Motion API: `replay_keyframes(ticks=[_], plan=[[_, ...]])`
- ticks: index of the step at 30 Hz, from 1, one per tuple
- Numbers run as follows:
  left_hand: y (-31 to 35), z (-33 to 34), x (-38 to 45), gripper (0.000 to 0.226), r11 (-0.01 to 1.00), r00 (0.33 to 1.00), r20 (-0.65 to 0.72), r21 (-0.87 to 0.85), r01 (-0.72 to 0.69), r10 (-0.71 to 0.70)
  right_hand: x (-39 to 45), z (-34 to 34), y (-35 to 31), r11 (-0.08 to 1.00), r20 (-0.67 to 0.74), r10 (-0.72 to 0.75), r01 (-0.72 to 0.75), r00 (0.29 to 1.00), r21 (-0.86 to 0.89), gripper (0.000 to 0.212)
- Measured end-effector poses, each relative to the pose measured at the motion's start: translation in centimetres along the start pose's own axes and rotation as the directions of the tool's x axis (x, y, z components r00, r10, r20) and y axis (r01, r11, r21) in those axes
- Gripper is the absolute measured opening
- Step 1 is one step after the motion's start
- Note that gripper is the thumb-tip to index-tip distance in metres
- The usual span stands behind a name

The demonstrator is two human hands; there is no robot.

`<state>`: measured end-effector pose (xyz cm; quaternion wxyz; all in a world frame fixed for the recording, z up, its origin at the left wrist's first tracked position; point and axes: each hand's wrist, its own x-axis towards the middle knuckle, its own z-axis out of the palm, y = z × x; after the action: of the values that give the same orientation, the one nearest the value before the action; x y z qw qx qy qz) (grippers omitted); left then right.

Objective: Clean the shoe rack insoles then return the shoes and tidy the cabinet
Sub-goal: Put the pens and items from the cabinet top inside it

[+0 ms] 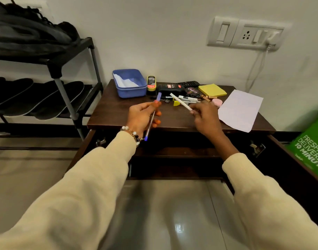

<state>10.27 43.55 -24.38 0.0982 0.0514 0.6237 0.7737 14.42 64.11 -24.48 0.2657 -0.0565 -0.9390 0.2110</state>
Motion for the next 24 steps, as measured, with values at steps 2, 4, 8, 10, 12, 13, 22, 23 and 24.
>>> replay_keyframes(ticks=[2, 4, 8, 10, 12, 13, 22, 23, 24], plan=[[-1.6, -1.5, -2.3, 0.023, 0.999, 0.996, 0.092, -0.035, -0.006, 0.009, -2.9, 0.2, -1.1, 0.939, 0.017, 0.109, -0.109, 0.994, 0.327, 0.017], [-4.0, -3.2, -4.6, 0.030, 0.997, 0.982, 0.183, -0.057, 0.056, -0.045, -5.9, 0.6, -1.8, 0.876, 0.096, 0.131, -0.161, 0.987, 0.455, 0.014], [-9.5, -7.5, -8.2, 0.031, 0.963, 0.915, 0.305, 0.143, 0.230, -0.264, -11.3, 2.4, -1.8, 0.854, 0.211, 0.037, -0.141, 0.977, 0.500, 0.017], [-11.8, -9.5, -9.0, 0.026, 0.890, 0.875, 0.248, 0.308, 0.336, -0.416, -13.4, 4.3, -1.6, 0.871, 0.360, 0.034, -0.204, 0.933, 0.447, 0.016], [-14.1, -10.6, -9.2, 0.021, 0.759, 0.830, 0.098, 0.475, 0.446, -0.549, -15.2, 6.6, -1.2, 0.862, 0.560, 0.113, -0.361, 0.821, 0.355, 0.014], [-15.1, -10.7, -9.2, 0.019, 0.691, 0.808, 0.027, 0.535, 0.486, -0.589, -16.0, 7.9, -0.9, 0.852, 0.632, 0.163, -0.431, 0.758, 0.297, 0.012], [-24.0, -9.4, -3.7, 0.020, 0.693, 0.753, -0.375, 0.307, 0.652, -0.541, -16.6, 19.9, 2.7, 0.626, 0.724, 0.455, -0.764, 0.518, 0.153, 0.013], [-24.8, -9.5, -2.7, 0.027, 0.685, 0.766, -0.430, 0.364, 0.631, -0.478, -16.0, 21.1, 3.2, 0.608, 0.721, 0.463, -0.777, 0.516, 0.165, 0.013], [-25.4, -9.5, -1.8, 0.035, 0.671, 0.767, -0.481, 0.401, 0.623, -0.425, -15.4, 22.3, 3.6, 0.590, 0.717, 0.464, -0.785, 0.520, 0.188, 0.013]])
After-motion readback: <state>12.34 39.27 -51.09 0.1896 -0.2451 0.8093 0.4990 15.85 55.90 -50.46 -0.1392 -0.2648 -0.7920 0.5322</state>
